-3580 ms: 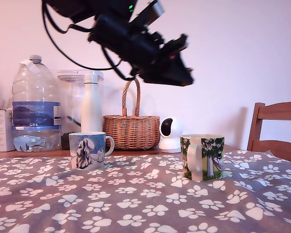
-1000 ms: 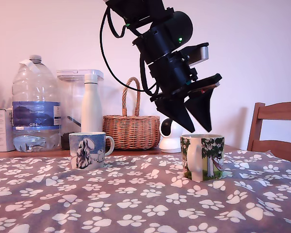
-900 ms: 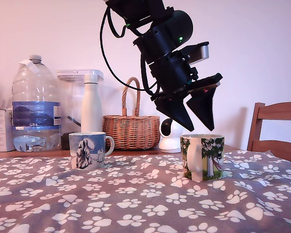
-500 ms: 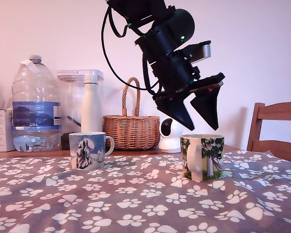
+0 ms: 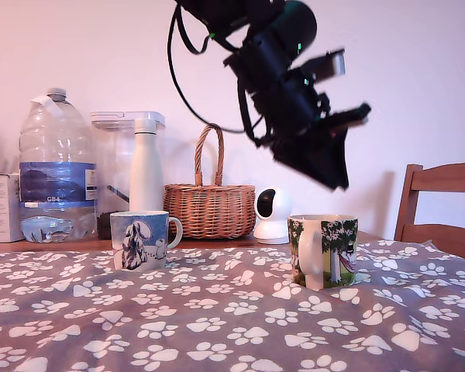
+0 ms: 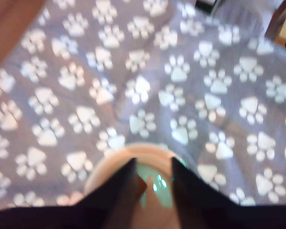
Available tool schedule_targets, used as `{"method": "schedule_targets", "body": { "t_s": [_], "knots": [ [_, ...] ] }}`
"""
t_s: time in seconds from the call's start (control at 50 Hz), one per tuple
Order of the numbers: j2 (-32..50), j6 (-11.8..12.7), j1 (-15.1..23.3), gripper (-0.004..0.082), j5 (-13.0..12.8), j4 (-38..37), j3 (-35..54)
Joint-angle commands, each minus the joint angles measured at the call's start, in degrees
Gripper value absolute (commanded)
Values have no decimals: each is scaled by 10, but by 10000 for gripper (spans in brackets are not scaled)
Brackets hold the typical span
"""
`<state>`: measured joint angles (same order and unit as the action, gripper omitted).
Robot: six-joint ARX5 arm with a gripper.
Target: Pick up the coffee capsules from the table one by one and drop them inside the nearest coffee cup
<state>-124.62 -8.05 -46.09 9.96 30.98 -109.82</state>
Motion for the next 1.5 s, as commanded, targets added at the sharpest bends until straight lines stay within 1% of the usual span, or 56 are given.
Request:
{"method": "schedule_targets", "body": {
  "t_s": [0.0,0.06,0.08,0.18,0.22,0.32,0.36,0.48,0.5,0.54,0.58,0.66,0.7,0.8,0.96,1.08,1.28,1.48],
  "knots": [
    [43,2,-2,-24,2,-30,26],
    [64,2,-2,-24,1,-60,54],
    [71,5,-2,-24,1,-72,64],
    [116,10,3,-24,1,-128,129],
    [133,17,6,-24,1,-152,157],
    [183,25,18,-24,0,-198,226],
    [205,25,25,-24,0,-212,254],
    [264,31,47,-24,-13,-249,322],
    [274,39,52,-24,-15,-254,335],
    [295,42,61,-24,-15,-261,358],
    [316,50,71,-24,-14,-271,381],
    [356,52,88,-24,-16,-287,425],
    [379,56,98,-24,-19,-294,449],
    [426,68,118,-24,-26,-300,499],
    [502,77,143,-24,-43,-302,571],
    [555,94,158,-24,-52,-300,617],
    [627,101,176,-24,-75,-269,664],
    [676,107,187,-24,-81,-243,683]
  ]
}}
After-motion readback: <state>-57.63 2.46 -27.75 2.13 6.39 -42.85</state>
